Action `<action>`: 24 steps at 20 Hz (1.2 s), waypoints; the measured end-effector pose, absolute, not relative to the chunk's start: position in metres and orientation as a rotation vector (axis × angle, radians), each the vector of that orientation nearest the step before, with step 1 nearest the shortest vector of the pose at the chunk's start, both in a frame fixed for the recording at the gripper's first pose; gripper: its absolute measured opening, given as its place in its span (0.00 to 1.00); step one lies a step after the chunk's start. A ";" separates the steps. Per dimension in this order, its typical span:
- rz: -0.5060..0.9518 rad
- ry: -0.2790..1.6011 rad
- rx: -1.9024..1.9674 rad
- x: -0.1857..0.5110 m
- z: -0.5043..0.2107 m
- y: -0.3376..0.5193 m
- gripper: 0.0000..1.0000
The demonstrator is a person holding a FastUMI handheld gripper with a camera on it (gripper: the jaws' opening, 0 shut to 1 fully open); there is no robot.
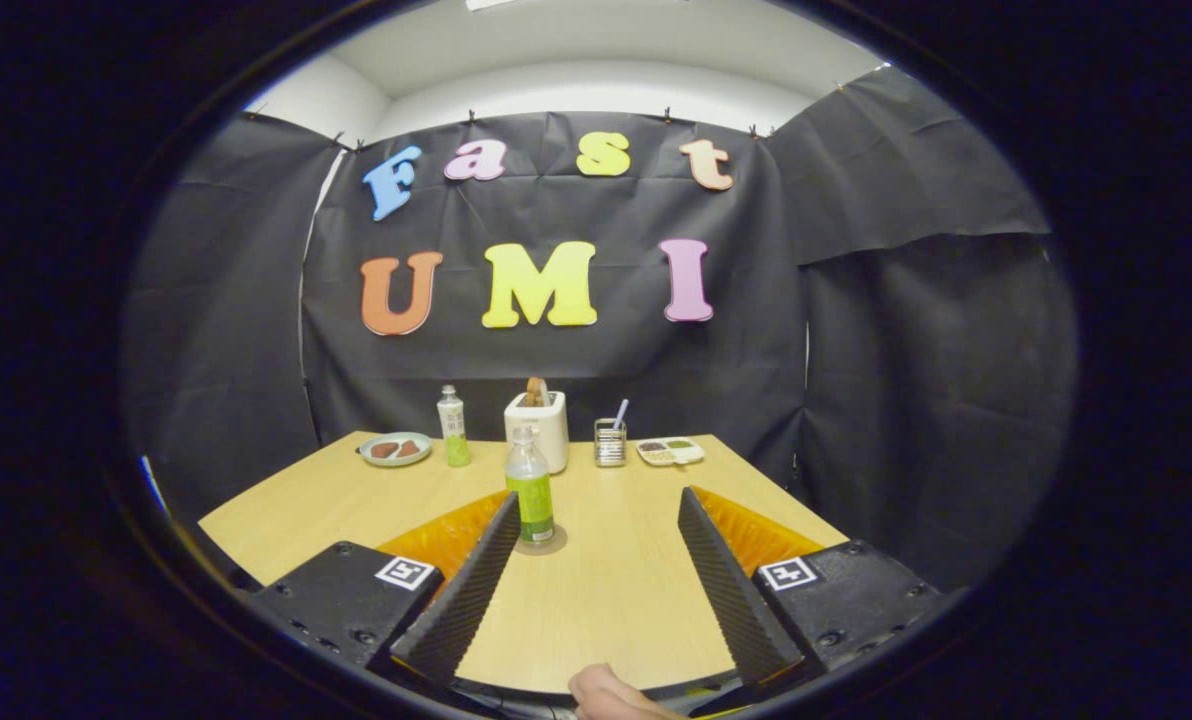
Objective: Take the bottle from table, then pour the juice into the cup, finally place the bottle on the coaster
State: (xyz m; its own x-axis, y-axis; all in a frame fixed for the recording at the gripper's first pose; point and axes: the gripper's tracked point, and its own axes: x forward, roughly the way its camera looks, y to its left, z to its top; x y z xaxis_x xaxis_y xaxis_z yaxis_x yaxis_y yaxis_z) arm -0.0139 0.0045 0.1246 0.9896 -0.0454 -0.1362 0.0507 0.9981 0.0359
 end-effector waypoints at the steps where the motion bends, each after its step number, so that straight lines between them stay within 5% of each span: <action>1: -0.053 0.130 0.039 -0.020 0.125 0.000 1.00; 24: -0.042 0.019 -0.060 -0.061 0.098 -0.049 1.00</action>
State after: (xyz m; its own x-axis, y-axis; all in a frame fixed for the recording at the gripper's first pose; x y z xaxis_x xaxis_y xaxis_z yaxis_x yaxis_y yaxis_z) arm -0.0610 -0.0489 0.0984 0.9989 -0.0429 -0.0179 0.0417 0.9973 -0.0607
